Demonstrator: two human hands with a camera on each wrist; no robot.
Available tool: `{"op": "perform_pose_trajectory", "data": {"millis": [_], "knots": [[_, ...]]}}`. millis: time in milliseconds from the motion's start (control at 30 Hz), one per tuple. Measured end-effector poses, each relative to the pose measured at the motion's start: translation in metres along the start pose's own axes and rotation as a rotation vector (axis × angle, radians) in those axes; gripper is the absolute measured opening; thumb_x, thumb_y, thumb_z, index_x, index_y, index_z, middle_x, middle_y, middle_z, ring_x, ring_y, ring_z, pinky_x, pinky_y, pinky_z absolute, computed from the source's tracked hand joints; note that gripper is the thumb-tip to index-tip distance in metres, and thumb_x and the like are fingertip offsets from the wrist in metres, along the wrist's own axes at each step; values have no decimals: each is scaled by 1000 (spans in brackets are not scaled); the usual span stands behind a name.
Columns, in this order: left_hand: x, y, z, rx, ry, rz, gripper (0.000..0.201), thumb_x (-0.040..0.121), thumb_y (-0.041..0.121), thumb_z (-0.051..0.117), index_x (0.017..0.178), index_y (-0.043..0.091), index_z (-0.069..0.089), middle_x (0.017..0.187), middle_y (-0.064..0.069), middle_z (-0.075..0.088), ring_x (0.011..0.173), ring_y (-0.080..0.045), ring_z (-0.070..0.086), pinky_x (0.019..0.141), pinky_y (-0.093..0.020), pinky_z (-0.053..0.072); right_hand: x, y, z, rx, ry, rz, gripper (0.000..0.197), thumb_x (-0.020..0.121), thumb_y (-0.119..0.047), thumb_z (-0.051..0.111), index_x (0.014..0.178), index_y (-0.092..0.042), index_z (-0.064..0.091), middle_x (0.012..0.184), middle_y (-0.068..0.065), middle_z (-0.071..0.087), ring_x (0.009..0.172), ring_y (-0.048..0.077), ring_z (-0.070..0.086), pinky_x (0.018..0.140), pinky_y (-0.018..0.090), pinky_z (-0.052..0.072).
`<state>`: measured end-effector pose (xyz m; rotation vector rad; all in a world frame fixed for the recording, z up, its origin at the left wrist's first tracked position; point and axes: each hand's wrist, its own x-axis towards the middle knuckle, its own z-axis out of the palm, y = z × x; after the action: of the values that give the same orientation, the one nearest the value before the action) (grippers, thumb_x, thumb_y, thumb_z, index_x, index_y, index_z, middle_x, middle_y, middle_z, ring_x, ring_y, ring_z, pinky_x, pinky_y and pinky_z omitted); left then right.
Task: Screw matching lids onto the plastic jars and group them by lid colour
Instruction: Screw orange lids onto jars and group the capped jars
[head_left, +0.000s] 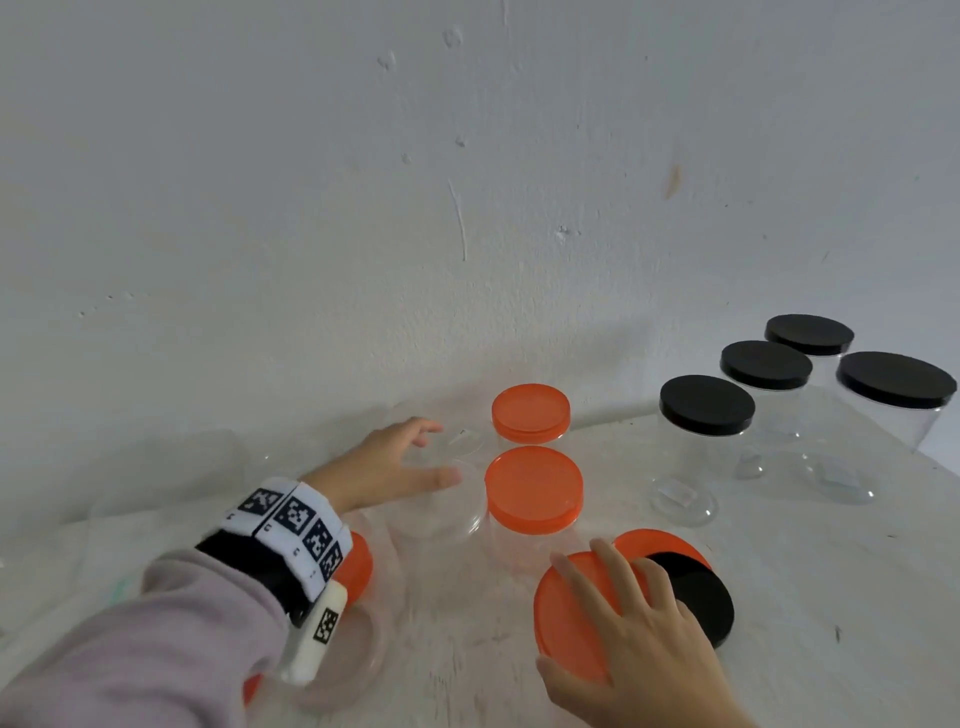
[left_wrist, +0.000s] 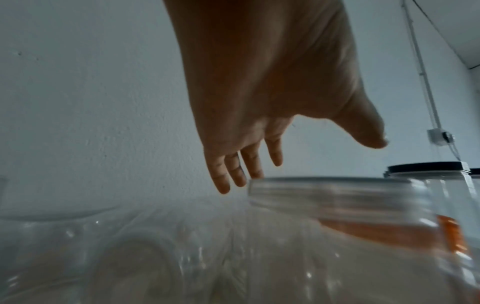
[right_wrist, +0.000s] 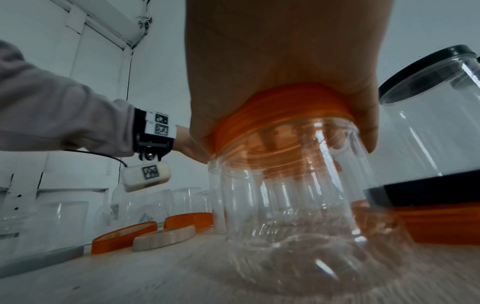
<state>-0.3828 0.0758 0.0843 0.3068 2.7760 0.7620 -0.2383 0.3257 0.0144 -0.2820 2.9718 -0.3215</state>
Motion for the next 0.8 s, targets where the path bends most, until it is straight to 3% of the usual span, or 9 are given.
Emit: {"op": "perform_pose_trajectory", "data": {"millis": [133,200,267,367,433,500,633,700,800], "knots": [[39,10,-18,132,18,-18,66,83,54,64,138,24,43,136,2,47,122,-11,45,97,-24,34,0,-8,-6,-34,13,6,82,64,-89,9,140,-61,1,159,-10,-4,143,28,14,107,44,36],[58,18,-21,234,-32,-17,69,86,49,63,143,20,37,142,-2,42,128,-15,43,100,-25,34,1,-9,-15,-58,-10,82,86,72,-85,-3,130,-52,51,140,4,51,113,33,60,71,45,59],[75,28,-20,364,-112,-32,78,86,50,63,148,17,28,148,-6,36,133,-19,40,107,-30,34,0,-12,-15,-15,59,100,86,77,-84,5,111,-40,71,105,-1,72,78,24,72,43,32,56],[95,37,-13,551,-216,-70,94,82,57,64,151,13,20,152,-8,33,135,-24,39,110,-39,35,3,-15,-12,6,82,91,96,41,-94,58,117,-36,51,100,0,74,72,23,72,40,31,54],[102,39,-5,651,-277,-90,99,76,65,65,148,11,25,146,-8,41,129,-24,45,105,-39,40,4,-15,-8,24,133,108,115,18,-89,70,115,-33,45,97,1,74,70,24,72,39,32,54],[106,37,1,719,-302,-96,98,70,71,65,141,12,33,135,-5,51,118,-23,52,94,-35,44,3,-11,-12,23,152,122,118,14,-87,72,115,-32,45,96,1,74,69,24,72,39,33,53],[107,36,2,735,-277,-75,95,68,70,69,136,12,38,125,-5,54,108,-22,55,89,-35,47,2,-12,-11,25,123,130,115,18,-86,73,116,-34,45,99,1,74,72,25,72,40,33,54],[105,36,-3,720,-254,-60,94,66,67,72,134,12,39,120,-4,53,103,-21,55,90,-36,49,1,-16,-11,39,40,118,103,33,-90,67,116,-34,44,101,1,74,74,25,72,41,33,55],[97,39,-18,663,-191,-54,97,63,66,74,135,14,38,123,-3,48,106,-21,54,92,-39,50,1,-10,-14,-3,-4,100,73,77,-85,12,117,-38,50,102,-3,73,75,21,72,43,30,55]]}}
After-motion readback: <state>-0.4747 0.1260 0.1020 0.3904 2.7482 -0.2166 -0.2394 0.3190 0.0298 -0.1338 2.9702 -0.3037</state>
